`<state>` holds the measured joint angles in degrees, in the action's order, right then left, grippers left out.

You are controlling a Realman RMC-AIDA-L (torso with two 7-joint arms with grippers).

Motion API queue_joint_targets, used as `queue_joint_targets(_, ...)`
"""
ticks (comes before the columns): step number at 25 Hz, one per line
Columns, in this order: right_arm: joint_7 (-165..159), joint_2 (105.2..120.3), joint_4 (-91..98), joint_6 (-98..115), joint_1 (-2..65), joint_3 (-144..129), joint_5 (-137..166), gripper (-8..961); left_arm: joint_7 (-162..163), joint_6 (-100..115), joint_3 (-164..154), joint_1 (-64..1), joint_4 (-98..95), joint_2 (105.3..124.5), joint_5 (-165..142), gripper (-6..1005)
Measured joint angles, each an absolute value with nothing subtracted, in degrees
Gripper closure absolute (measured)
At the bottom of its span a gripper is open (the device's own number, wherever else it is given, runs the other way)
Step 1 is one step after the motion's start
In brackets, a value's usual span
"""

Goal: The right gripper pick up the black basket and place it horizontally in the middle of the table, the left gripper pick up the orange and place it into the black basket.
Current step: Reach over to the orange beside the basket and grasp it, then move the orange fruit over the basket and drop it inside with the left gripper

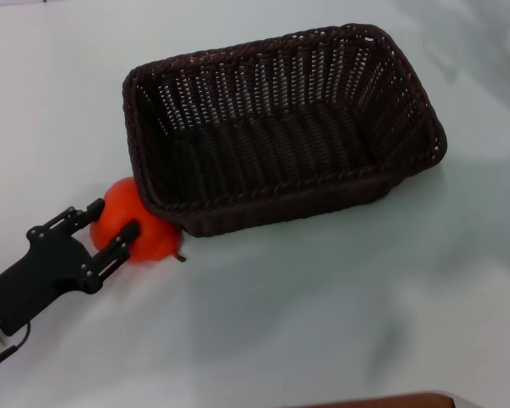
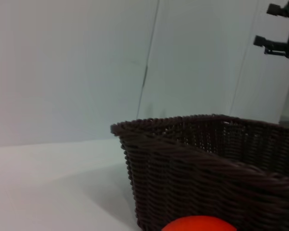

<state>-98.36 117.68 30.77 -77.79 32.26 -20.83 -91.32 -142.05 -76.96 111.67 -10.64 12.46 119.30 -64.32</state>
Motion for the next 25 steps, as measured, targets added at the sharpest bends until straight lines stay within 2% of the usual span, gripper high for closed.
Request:
queue_joint_targets(5, -98.3, 117.49, 30.5, -77.4, 32.3, -20.8, -91.3, 28, -142.1, -76.9, 112.0, -10.5, 12.7, 119.39, -64.4, 419)
queue_joint_targets(11, -98.2, 117.46, 30.4, -76.3, 32.6, -20.8, -91.3, 28, -142.1, -77.6, 112.3, -10.3, 13.1, 119.38, -64.0, 652)
queue_joint_targets(20, -97.7, 117.5, 30.4, -76.1, 32.8, -20.8, -92.6, 28, -142.0, -86.9, 129.7, -6.7, 13.7, 118.97, -63.8, 721)
queue_joint_targets(25, -96.9, 117.6, 30.3, -76.1, 32.7, -20.8, -93.4, 28, -138.1, -92.8, 141.4, -6.3, 14.4, 119.84, -63.8, 767)
